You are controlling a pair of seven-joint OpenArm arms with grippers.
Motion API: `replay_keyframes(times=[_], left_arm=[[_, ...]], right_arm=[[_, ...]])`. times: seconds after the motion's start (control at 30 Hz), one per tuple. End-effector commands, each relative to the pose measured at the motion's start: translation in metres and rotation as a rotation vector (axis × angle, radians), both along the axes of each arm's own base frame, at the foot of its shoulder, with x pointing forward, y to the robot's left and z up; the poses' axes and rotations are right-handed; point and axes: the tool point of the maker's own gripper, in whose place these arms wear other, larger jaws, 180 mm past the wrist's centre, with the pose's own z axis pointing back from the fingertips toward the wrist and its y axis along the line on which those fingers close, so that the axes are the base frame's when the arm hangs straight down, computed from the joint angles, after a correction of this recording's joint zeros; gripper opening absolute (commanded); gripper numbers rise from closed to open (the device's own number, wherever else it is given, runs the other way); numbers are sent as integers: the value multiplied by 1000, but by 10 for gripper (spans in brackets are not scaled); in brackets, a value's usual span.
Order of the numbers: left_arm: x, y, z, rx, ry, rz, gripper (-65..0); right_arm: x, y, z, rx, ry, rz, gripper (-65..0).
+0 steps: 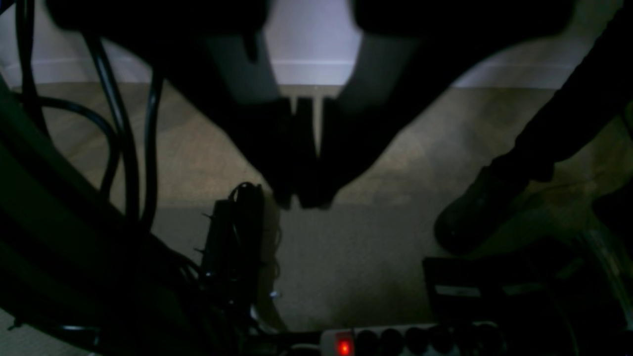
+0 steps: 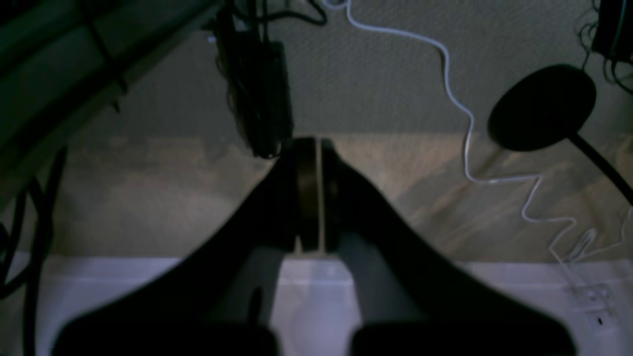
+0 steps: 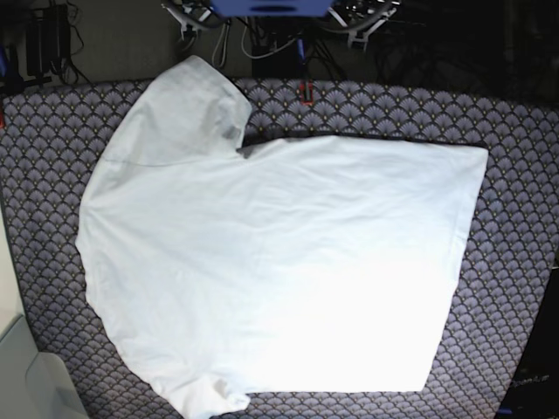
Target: Fold the T-shirt properly
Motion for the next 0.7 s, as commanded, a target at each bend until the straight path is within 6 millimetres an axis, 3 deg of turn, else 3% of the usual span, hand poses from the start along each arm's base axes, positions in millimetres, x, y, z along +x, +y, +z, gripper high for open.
replay_keyframes(times=[0.0,0.13,0.3,0.47,0.6,0.67], left_arm=[[-17,14,0,16,19,-7,-647],[-36,45,8,58,-16,-20,-647],[-34,67,37,80,-152,-56,-647],[-17,62,80,60,-306,-100,-647],[3,43,124,22,-441,-116,-647],[16,37,152,6,-516,-135,-647]], right_arm=[[-10,-6,1,-16,-3,-4,-650],[-21,-31,13,-58,-107,4,-650],[-34,-47,44,-85,-213,30,-650],[-34,-62,88,-107,-324,77,-650],[-10,-66,136,-115,-460,119,-650],[10,-73,171,-136,-551,132,-650]])
